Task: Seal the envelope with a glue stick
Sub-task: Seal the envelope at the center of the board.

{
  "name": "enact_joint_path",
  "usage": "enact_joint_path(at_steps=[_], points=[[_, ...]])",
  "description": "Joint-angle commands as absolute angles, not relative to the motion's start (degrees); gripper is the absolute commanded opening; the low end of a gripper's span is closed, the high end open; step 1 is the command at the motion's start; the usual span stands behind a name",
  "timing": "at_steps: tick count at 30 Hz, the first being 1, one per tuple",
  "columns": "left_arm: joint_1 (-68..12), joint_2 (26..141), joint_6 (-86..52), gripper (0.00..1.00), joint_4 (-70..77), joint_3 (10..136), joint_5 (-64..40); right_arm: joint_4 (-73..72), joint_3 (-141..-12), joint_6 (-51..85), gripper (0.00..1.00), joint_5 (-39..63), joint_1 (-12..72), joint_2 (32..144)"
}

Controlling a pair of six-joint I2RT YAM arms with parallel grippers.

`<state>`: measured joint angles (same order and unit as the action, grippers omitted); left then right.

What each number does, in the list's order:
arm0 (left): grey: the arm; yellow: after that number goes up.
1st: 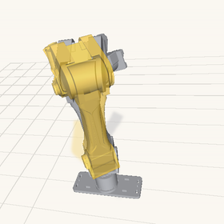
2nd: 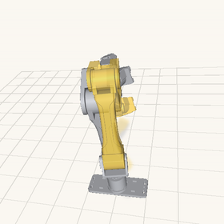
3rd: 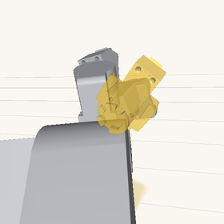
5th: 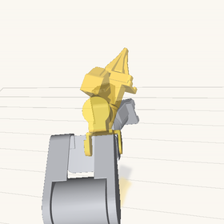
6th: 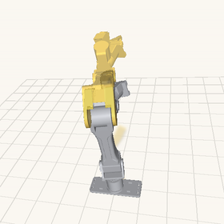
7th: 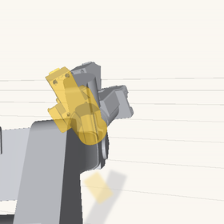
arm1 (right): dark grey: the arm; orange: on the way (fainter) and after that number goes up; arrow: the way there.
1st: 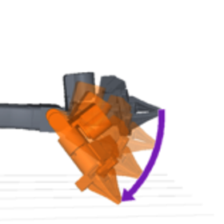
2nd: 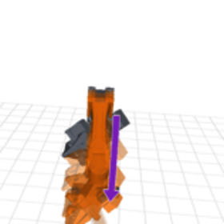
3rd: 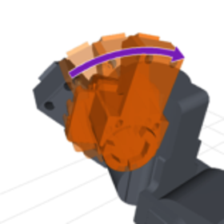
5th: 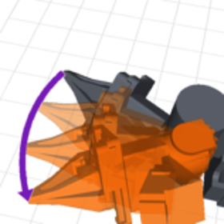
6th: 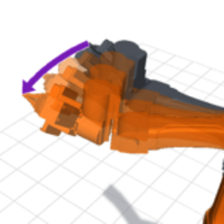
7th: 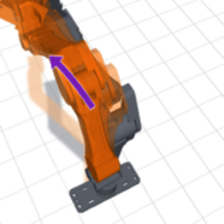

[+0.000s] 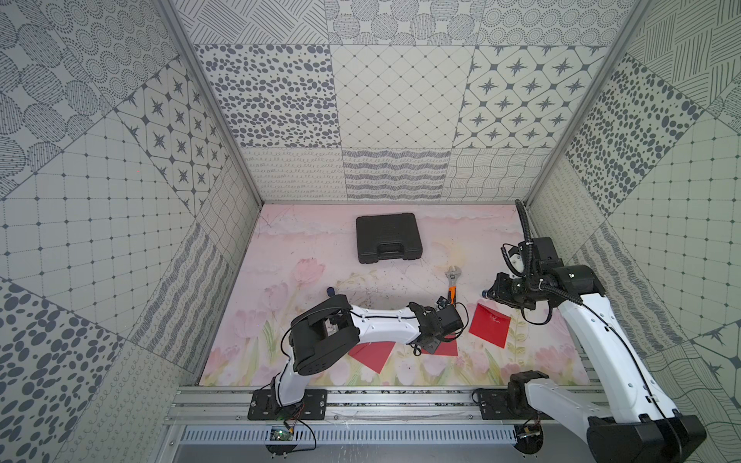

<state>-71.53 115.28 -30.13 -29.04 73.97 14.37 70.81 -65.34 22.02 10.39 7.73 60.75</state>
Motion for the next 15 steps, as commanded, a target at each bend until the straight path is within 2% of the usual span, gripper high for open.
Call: enact_joint_path(at_steps=[1, 7, 15], points=[[-71.81, 121.52, -29.69, 0.35, -47.42, 69.41, 10.16, 70.40, -64.78, 21.01, 0.00, 11.14, 7.55, 60.65], [-72.69, 123.17, -29.24, 0.34, -52.88, 71.95, 14.97, 70.57, -64.85, 21.09, 0.00, 11.21, 7.56, 60.77], [-69.17, 108.92, -29.95, 0.32, -39.55, 65.48, 1.95, 71.52, -65.92, 21.00, 0.00, 11.40, 7.56, 60.73]])
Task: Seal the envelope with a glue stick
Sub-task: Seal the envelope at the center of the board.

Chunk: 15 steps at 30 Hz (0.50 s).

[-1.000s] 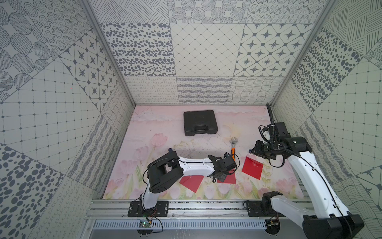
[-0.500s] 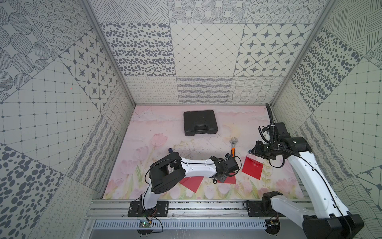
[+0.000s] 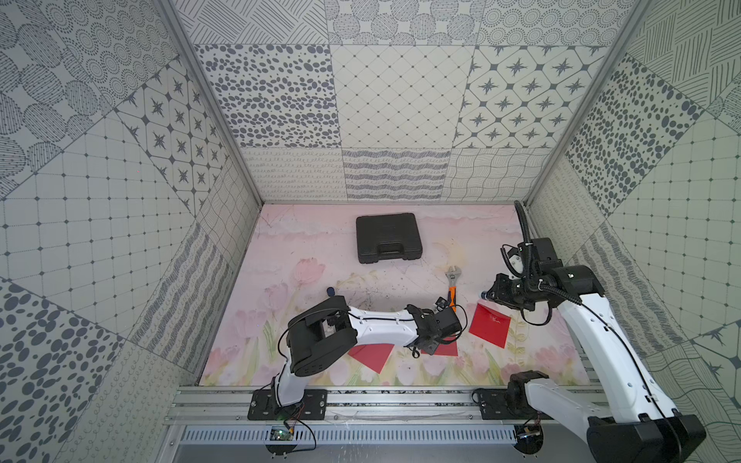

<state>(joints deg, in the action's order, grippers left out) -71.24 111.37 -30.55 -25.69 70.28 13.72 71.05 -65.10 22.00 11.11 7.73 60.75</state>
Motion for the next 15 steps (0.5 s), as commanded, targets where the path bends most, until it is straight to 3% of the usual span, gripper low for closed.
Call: enact_joint_path(at_steps=[1, 15], points=[[-68.63, 107.72, -30.03, 0.31, -39.00, 65.23, 1.08, 71.57, -66.00, 20.94, 0.00, 11.42, 7.56, 60.73], [-67.59, 103.70, -29.84, 0.24, -37.96, 67.46, -2.05, 72.33, -66.81, 20.83, 0.00, 11.95, 7.56, 61.41]])
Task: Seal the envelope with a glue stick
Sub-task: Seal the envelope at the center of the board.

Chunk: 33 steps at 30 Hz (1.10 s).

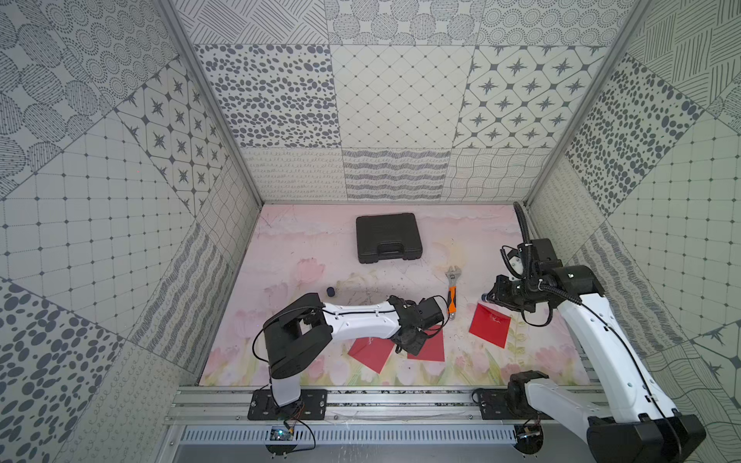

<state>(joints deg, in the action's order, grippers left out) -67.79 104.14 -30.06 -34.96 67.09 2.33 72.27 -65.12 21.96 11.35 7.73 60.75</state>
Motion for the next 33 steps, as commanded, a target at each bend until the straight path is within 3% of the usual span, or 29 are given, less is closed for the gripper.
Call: enact_joint_path(at_steps=[1, 5, 19, 33], points=[[-67.63, 103.88, -29.86, 0.24, -37.40, 67.50, -2.26, 72.29, -66.80, 20.83, 0.00, 12.00, 7.56, 61.48], [-67.70, 105.08, -29.97, 0.18, -35.10, 68.42, -2.90, 72.41, -66.88, 20.74, 0.00, 12.12, 7.56, 61.54], [-67.76, 109.89, -29.27, 0.15, -35.62, 71.17, 2.19, 72.77, -66.89, 20.30, 0.00, 12.53, 7.56, 61.80], [-73.94, 117.92, -31.90, 0.13, -46.49, 71.36, 9.10, 73.03, -66.34, 20.14, 0.00, 12.83, 7.56, 61.77]])
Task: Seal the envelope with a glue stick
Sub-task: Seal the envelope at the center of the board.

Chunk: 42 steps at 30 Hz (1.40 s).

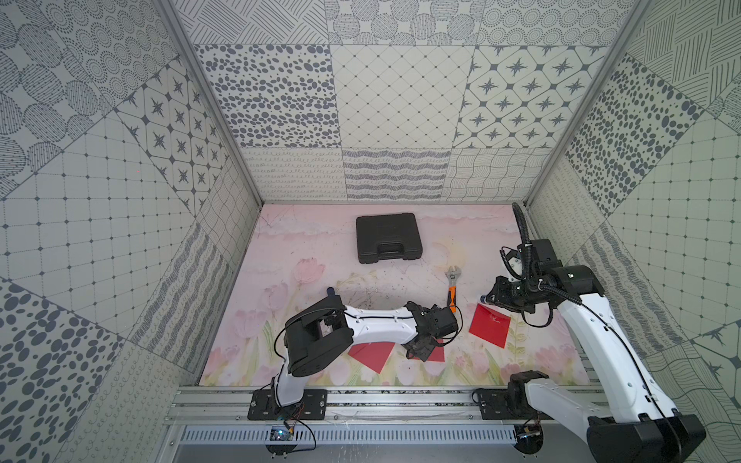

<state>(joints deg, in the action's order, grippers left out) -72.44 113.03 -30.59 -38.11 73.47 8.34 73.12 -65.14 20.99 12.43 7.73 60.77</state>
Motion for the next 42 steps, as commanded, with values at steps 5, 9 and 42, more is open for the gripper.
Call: enact_joint_path(at_steps=[5, 9, 42], points=[[-71.50, 111.19, -30.84, 0.13, -40.29, 69.81, 5.53, 73.06, -66.86, 20.14, 0.00, 13.10, 7.56, 62.00], [-68.55, 106.89, -30.94, 0.14, -35.25, 69.14, 0.54, 73.30, -67.02, 20.19, 0.00, 12.79, 7.56, 61.89], [-67.62, 107.82, -29.82, 0.09, -37.88, 70.77, 4.75, 73.28, -67.14, 19.78, 0.00, 13.40, 7.65, 63.02]])
